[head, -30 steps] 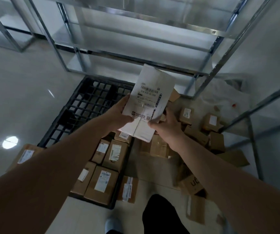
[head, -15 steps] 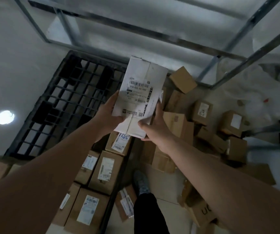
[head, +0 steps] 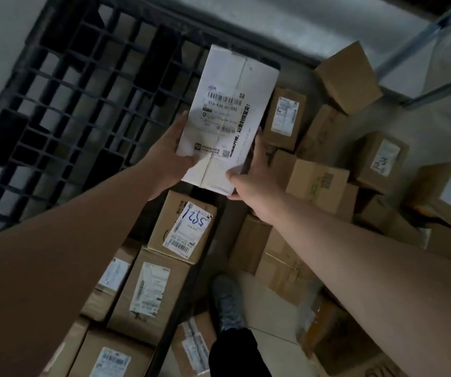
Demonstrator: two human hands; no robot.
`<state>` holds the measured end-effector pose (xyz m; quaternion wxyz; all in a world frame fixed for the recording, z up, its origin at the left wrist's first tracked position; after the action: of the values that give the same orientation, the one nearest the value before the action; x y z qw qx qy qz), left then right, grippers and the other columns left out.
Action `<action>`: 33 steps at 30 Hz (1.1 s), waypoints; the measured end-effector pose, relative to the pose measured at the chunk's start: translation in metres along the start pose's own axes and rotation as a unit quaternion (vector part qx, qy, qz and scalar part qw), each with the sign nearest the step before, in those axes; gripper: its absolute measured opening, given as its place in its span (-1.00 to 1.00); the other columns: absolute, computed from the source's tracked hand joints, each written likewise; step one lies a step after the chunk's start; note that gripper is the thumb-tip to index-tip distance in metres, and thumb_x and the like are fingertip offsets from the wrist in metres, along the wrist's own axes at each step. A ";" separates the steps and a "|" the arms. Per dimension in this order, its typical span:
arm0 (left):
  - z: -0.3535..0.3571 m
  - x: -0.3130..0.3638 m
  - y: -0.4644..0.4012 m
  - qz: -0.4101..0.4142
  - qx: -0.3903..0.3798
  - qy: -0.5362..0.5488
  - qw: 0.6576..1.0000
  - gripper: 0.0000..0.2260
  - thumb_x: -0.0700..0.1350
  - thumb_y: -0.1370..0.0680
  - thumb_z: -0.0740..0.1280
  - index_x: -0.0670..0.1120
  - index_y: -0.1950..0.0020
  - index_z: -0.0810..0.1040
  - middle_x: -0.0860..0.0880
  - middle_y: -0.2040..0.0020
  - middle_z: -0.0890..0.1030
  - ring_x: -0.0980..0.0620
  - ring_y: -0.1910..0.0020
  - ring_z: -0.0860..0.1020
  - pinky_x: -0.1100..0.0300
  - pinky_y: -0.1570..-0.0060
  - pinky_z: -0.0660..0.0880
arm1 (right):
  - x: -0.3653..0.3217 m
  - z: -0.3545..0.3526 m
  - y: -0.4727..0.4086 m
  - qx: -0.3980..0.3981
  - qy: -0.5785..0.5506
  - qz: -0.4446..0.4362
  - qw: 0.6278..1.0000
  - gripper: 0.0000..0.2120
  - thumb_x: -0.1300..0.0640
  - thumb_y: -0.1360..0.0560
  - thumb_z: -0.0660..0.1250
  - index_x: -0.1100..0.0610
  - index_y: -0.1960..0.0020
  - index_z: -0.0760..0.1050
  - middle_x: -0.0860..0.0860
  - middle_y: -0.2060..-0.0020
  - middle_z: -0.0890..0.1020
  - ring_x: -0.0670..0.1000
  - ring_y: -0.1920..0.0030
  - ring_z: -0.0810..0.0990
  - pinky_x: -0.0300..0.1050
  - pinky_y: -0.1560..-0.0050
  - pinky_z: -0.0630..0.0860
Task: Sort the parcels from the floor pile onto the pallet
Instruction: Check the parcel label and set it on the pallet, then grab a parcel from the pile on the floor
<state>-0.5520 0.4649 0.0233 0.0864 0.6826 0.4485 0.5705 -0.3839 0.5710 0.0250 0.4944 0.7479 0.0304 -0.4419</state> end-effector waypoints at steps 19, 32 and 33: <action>0.043 -0.084 -0.062 -0.062 -0.019 -0.056 0.996 -0.18 -0.18 -0.61 0.42 0.32 -0.64 0.01 -0.04 -0.46 0.48 -0.05 -0.17 0.60 -0.09 -0.07 0.64 | 0.094 0.021 -0.076 -0.014 0.003 0.054 0.998 0.01 0.38 -0.61 0.34 -0.45 -0.61 -0.14 -0.10 -0.53 0.40 0.10 -0.53 0.41 0.44 -0.32 0.52; 0.058 -0.101 -0.070 -0.076 0.000 -0.090 0.993 -0.26 -0.21 -0.66 0.32 0.28 -0.66 0.01 -0.06 -0.44 0.50 0.05 -0.02 0.59 0.14 0.12 0.56 | 0.114 0.027 -0.089 -0.054 0.027 0.052 0.997 -0.03 0.39 -0.65 0.24 -0.38 -0.63 -0.22 -0.15 -0.54 0.38 -0.31 -0.15 0.44 0.08 -0.42 0.42; 0.058 -0.103 -0.070 -0.076 0.005 -0.096 0.992 -0.25 -0.21 -0.66 0.32 0.28 -0.66 0.01 -0.05 -0.42 0.51 0.10 0.03 0.57 0.20 0.20 0.50 | 0.115 0.028 -0.090 -0.052 0.026 0.054 0.997 -0.03 0.39 -0.65 0.24 -0.38 -0.63 -0.23 -0.15 -0.55 0.38 -0.28 -0.21 0.44 0.11 -0.43 0.42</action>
<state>-0.5330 0.4560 -0.1125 0.1692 0.6986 0.4914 0.4917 -0.3751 0.5504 -0.1214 0.5548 0.7329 0.0263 -0.3929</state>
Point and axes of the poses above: each hand's wrist, its own y-axis away from the middle knuckle, its own z-axis out of the palm, x = y × z, the point moved 2 cm from there along -y, towards the middle knuckle
